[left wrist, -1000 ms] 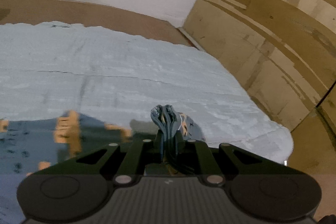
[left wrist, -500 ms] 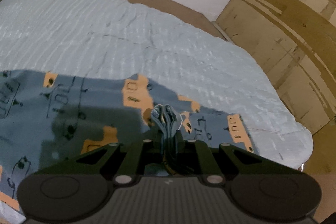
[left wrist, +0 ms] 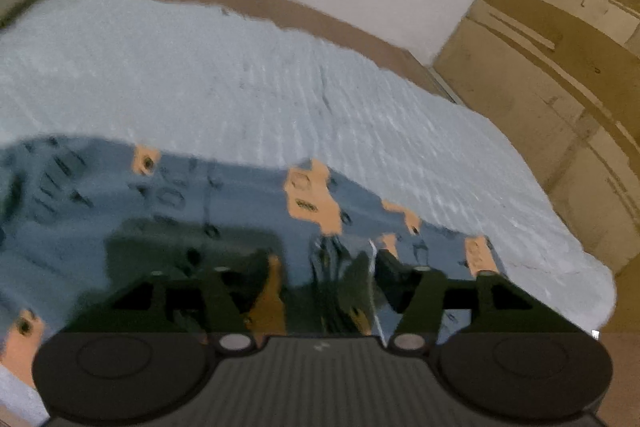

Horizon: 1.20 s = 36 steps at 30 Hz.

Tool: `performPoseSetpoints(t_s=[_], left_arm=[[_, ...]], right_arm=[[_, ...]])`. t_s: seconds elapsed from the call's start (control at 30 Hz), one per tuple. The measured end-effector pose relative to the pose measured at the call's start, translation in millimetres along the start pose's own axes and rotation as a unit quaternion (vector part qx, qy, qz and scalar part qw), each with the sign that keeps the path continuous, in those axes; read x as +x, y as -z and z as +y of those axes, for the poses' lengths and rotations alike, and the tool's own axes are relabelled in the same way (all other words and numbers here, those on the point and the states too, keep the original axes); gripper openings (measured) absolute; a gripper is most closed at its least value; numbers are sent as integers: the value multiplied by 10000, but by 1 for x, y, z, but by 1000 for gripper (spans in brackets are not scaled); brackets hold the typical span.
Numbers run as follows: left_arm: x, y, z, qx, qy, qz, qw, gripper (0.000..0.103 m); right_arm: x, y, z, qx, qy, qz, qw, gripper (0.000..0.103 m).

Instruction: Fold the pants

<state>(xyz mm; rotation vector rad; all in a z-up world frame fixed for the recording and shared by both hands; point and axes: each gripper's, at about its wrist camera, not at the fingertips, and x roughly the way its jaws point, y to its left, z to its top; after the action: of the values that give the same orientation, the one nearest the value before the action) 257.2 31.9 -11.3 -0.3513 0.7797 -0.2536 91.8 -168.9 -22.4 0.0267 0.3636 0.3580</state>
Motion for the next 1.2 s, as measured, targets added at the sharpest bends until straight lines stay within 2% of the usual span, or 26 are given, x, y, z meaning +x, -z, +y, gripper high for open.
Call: performPoseSetpoints(t_s=[0.03,0.1,0.23,0.4,0.5,0.53,0.63,0.73,0.83,0.93,1.07,1.13,1.2], left_arm=[[0,-1,-1,60,-78,-52,9999,70],[1,0,-5,185,-257,-145,9994,76],[9,8,-14,554,-700,-238,9957,82],[14,29,-14,988,-1016,-398,9891,87],[11,38,-7,1050,-964,-493,9886,89],[10,40,-5,1102,-939,-523,9881,89],[6,44,-4,1248,-918,-569,9863,90],[2,38,-7,1112,-1022,-596,9867,100],[-1,29,-12,1024,-1006,-813,9863,101],[10,20,-19,1011,-1198,-786,9845,102],[25,15,-17,872,-1356,-535,9855,102],[26,19,-14,876,-1361,-506,9855,102],[25,23,-11,958,-1368,-513,9846,102]], right_arm=[[-6,1,-2,-25,-7,-69,10000,75],[-14,3,-9,-64,128,-144,9998,81],[-30,8,-32,56,789,-223,9966,98],[-27,10,-78,230,1953,-109,9804,102],[-21,15,-107,430,2643,126,9634,102],[-22,17,-114,520,2753,174,9598,102],[-19,22,-125,544,2830,162,9574,102],[-16,19,-120,337,2951,167,9547,102],[-15,6,-113,-78,2957,51,9552,102],[-21,-14,-110,-248,2621,-31,9647,102],[22,-38,-119,-684,2133,272,9742,102],[44,-44,-126,-927,2093,478,9723,102],[64,-47,-138,-1102,2299,816,9635,102]])
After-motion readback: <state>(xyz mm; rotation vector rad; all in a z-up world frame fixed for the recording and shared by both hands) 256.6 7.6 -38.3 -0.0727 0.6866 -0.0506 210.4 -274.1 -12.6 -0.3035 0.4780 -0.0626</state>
